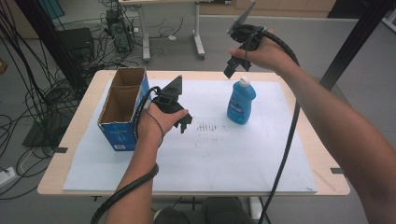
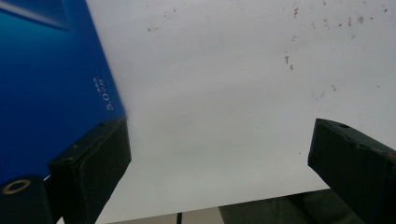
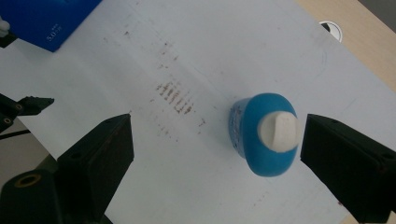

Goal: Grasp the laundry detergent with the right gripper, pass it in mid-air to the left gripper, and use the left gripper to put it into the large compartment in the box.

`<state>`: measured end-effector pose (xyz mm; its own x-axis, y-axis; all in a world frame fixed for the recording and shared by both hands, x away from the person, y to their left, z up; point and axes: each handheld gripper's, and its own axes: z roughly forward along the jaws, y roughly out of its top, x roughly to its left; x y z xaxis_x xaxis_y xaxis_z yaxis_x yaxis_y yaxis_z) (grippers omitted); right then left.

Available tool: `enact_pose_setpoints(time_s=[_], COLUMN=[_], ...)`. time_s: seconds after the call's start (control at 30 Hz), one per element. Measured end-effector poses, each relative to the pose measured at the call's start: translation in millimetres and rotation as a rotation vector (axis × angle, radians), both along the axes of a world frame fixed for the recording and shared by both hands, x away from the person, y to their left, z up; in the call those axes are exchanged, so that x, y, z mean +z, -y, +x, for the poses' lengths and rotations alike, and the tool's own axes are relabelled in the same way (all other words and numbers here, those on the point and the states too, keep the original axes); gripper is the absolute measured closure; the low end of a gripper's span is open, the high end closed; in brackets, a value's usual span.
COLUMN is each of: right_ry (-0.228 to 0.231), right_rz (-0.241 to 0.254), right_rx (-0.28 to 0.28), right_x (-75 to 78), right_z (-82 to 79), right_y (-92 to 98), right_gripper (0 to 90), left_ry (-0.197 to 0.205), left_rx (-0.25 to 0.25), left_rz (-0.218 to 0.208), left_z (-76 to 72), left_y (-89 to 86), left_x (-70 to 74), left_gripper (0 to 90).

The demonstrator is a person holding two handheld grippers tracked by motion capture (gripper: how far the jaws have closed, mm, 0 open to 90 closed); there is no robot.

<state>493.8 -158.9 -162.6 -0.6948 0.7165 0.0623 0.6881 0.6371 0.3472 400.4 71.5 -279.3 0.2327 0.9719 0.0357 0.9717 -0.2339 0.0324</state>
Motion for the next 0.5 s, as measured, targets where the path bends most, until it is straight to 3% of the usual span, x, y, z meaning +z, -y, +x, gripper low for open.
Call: enact_pose_setpoints(time_s=[0.5], right_ry=[0.018], right_rz=[-0.022], right_rx=[-0.050], right_x=[-4.6], right_z=[-11.3], right_y=[60.8], right_gripper=[8.6], left_ry=[0.011], left_rx=[0.005], left_rz=[-0.008], left_z=[-7.0], left_y=[3.8], left_x=[4.9], left_gripper=[6.3])
